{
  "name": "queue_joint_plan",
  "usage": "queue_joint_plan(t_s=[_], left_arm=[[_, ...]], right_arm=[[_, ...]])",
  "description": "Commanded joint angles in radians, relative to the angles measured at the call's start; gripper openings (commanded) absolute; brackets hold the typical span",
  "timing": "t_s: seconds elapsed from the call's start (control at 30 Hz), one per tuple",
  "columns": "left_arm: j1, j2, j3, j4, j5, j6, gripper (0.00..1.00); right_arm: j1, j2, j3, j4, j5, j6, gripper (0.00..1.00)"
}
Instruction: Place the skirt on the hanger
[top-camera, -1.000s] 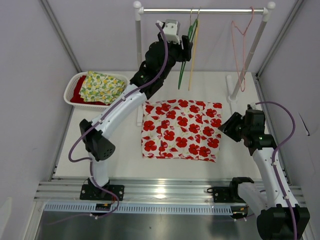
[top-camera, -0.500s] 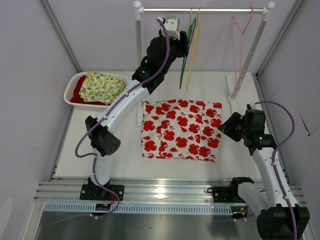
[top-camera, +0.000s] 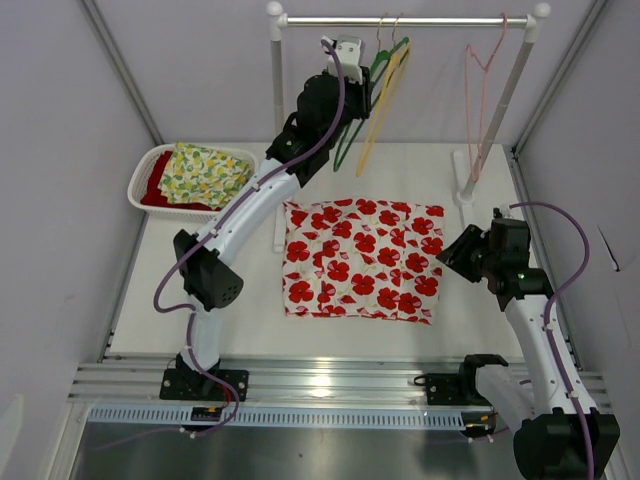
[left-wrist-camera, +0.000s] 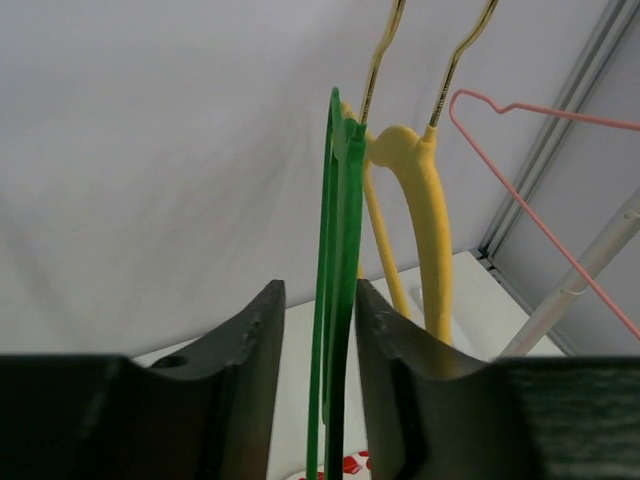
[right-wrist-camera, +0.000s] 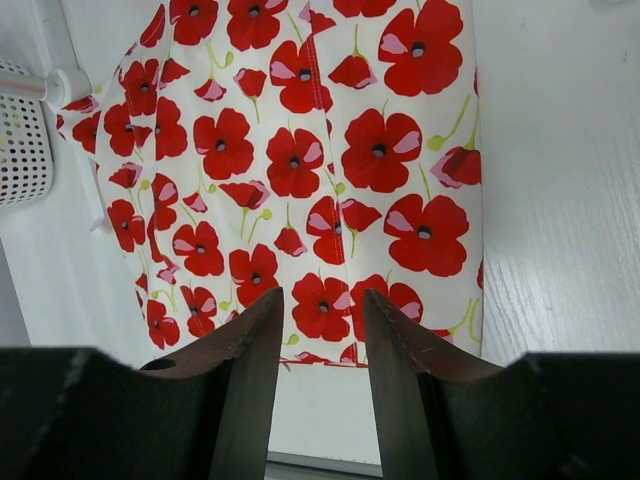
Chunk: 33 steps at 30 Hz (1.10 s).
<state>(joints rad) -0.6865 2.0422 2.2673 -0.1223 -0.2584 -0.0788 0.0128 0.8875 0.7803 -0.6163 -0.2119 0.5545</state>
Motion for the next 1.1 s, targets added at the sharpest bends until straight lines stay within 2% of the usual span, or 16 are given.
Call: queue_joint_plan(t_s=[0.0,0.07,0.1,0.17,0.2,0.27,0.6,1.07], left_arm=[[0.005,-0.005,0.051,0.018,0.004,0.034,0.35],[0.005,-0.005,0.058,0.019,0.001,0.042,0.29],[0.005,-0.005,0.066,0.019,0.001,0.045,0.22],[0.005,-0.004,0.072,0.016,-0.001,0.056,0.15],[0.005,-0.004,0.087,0.016,-0.002,0.059,0.05],[0.005,-0.005,0.097,0.021,-0.007,0.071,0.0],[0.008,-0.043,0.136,0.018,-0.002,0.122,0.0],[0.019,-0.292,-0.202,0.115,0.056,0.203,0.0]], right_arm=[[-0.004,-0.005,0.023,0.017,0.0,-0.022,0.43],[-0.004,-0.005,0.025,0.016,0.0,-0.024,0.43],[-0.004,-0.005,0.025,0.016,0.0,-0.024,0.42],[-0.004,-0.007,0.027,0.018,-0.001,-0.025,0.41],[-0.004,-0.005,0.027,0.018,0.0,-0.028,0.41],[-0.004,-0.005,0.027,0.018,-0.001,-0.028,0.4],[-0.004,-0.004,0.025,0.016,0.0,-0.038,0.37],[-0.004,-0.019,0.013,0.013,0.002,-0.051,0.37]])
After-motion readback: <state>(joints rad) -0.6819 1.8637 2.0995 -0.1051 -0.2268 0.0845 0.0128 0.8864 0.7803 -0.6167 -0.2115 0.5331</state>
